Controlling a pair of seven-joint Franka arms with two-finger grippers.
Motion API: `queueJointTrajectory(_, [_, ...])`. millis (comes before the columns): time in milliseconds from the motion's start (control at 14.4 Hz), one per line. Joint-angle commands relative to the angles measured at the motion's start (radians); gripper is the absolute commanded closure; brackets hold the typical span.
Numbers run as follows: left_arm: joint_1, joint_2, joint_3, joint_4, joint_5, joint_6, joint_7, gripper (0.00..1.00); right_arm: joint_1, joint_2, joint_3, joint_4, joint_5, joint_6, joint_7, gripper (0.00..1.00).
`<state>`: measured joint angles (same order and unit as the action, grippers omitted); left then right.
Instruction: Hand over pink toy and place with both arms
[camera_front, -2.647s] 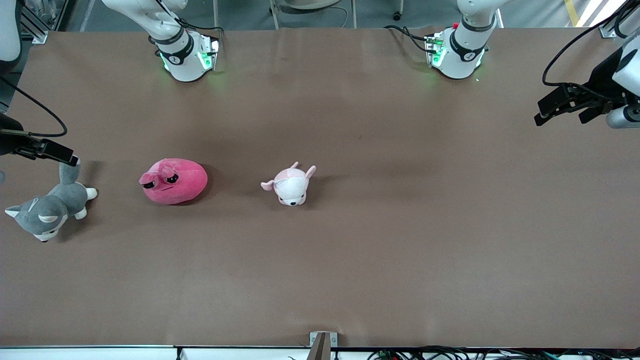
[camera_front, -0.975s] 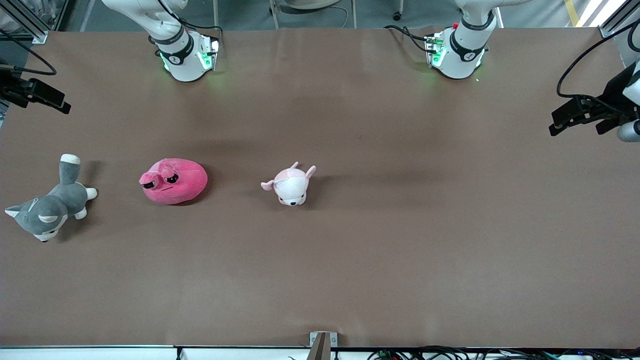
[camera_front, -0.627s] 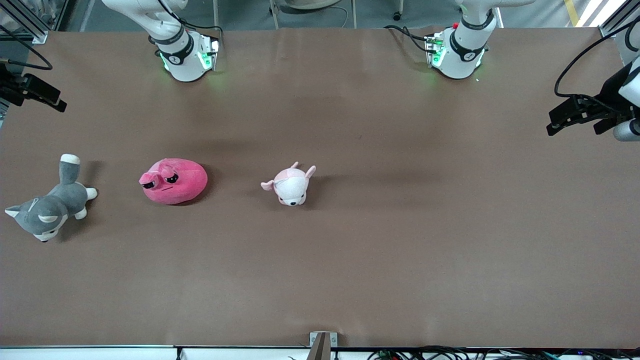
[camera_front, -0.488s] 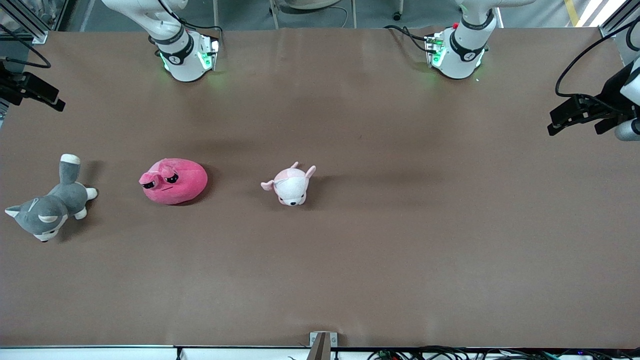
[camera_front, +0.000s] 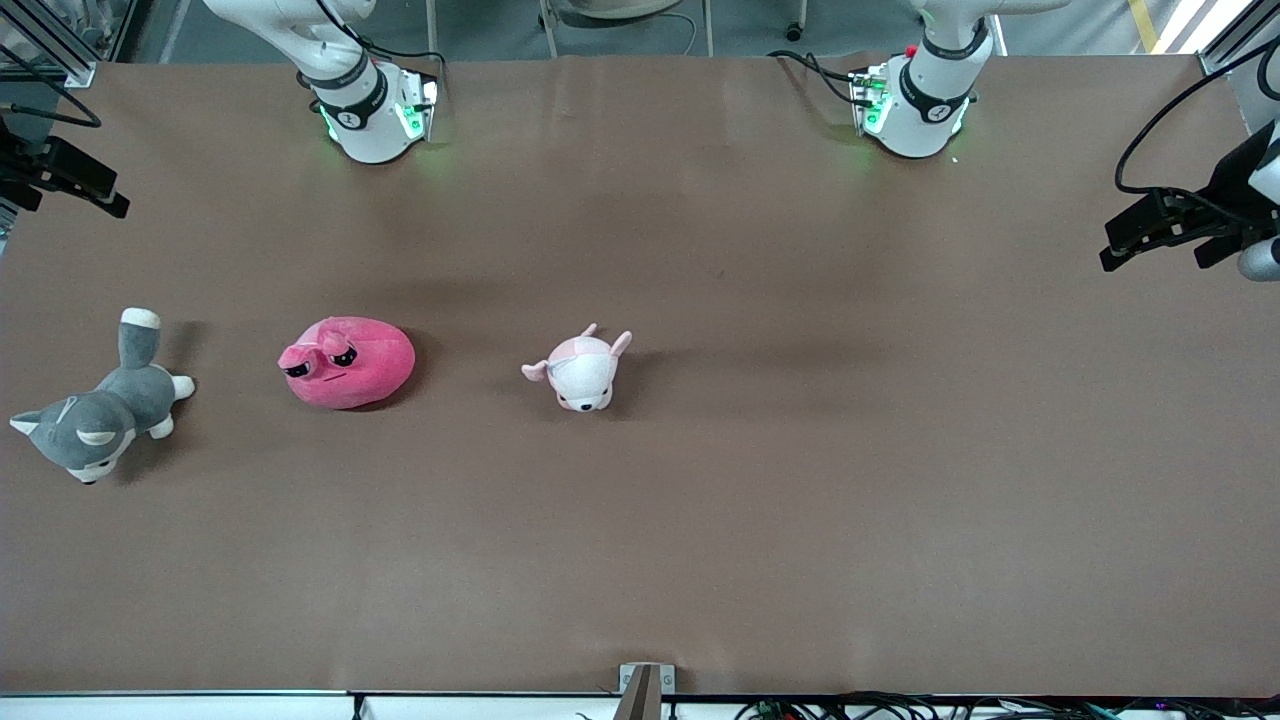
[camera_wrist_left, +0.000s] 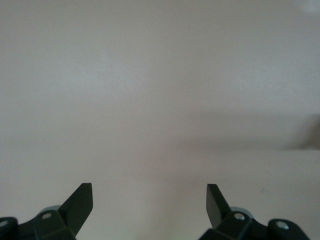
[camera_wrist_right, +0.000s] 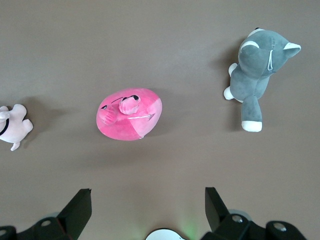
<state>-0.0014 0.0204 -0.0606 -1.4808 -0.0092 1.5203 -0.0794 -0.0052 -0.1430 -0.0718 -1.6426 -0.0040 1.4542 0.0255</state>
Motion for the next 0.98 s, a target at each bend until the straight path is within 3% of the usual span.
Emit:
queueJointTrajectory(0, [-0.008, 0.003, 0.002, 0.014, 0.011, -0.006, 0.016, 0.00, -0.005, -0.033, 0.004, -0.033, 0.010, 0.012, -0.016, 0.00])
queueJointTrajectory(905, [-0.009, 0.003, 0.001, 0.014, 0.011, -0.006, 0.015, 0.00, 0.001, -0.035, 0.009, -0.031, 0.018, -0.011, -0.015, 0.00])
